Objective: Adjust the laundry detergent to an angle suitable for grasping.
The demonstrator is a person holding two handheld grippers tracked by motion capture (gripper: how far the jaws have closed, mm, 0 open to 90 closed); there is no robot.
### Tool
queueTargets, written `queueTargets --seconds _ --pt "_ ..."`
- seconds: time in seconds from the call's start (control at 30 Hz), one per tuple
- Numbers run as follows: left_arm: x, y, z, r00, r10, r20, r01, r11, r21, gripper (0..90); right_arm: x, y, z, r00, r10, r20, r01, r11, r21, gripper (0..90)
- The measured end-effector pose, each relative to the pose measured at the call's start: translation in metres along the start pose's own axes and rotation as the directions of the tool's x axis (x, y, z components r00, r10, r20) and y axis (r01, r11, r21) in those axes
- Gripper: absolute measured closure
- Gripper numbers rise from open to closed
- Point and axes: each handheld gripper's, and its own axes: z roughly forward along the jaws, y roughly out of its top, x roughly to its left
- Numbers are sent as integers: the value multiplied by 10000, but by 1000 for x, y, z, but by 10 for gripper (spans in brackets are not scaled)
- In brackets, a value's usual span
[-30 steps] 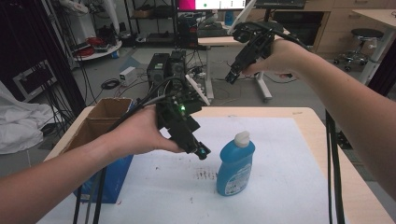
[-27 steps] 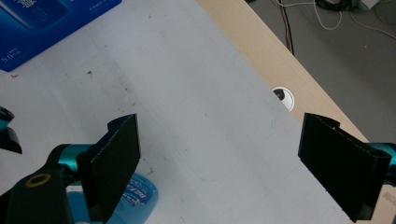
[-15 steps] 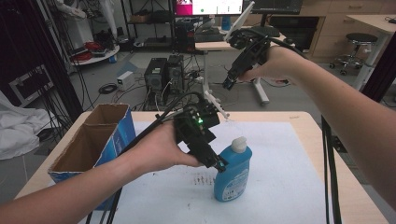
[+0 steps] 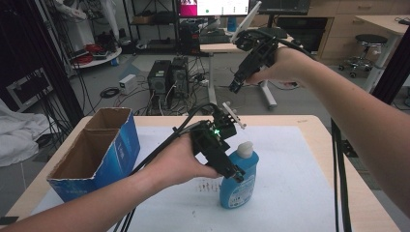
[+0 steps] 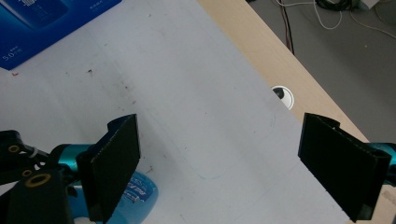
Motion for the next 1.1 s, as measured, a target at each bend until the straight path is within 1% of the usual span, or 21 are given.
queueTargets --seconds 0.07,0.2,0.27,0.33,0.47,0.63,0.7,0.77,0.83,1.07,1.1 --pt "1 0 5 10000 -23 54 23 10000 90 156 0 0 0 10000 -43 -4 43 10000 -26 126" --pt "2 -1 12 10000 -70 -25 70 9995 315 156 0 1 1 10000 -53 -4 53 10000 3 126" --pt "2 -1 15 10000 -15 -88 19 9991 417 156 0 1 1 10000 -70 5 70 10000 -3 126" --pt "3 0 18 9998 -16 -178 24 9991 433 156 0 1 1 10000 -51 9 51 10000 -3 126" --pt "6 1 27 9998 -130 -174 139 9983 559 156 0 1 2 10000 -34 -2 34 10000 4 126" --pt "6 1 35 9996 -269 -87 273 9980 576 157 1 1 3 10000 -64 -2 64 10000 15 126" --pt "6 1 39 9995 -277 -138 286 9970 717 157 1 1 3 9999 -114 -22 114 9999 5 127" --pt "7 0 41 9995 -305 -121 314 9966 756 157 1 1 3 9999 -125 -19 125 9999 11 126" --pt "7 0 44 9994 -309 -160 322 9954 902 157 1 1 3 10000 -68 -4 68 10000 17 126" --pt "6 0 50 9989 -432 -190 448 9940 998 157 1 1 3 10000 -61 9 61 10000 23 126" --pt "7 0 50 9990 -413 -158 426 9939 1017 177 1 1 3 10000 -72 26 71 10000 50 126"
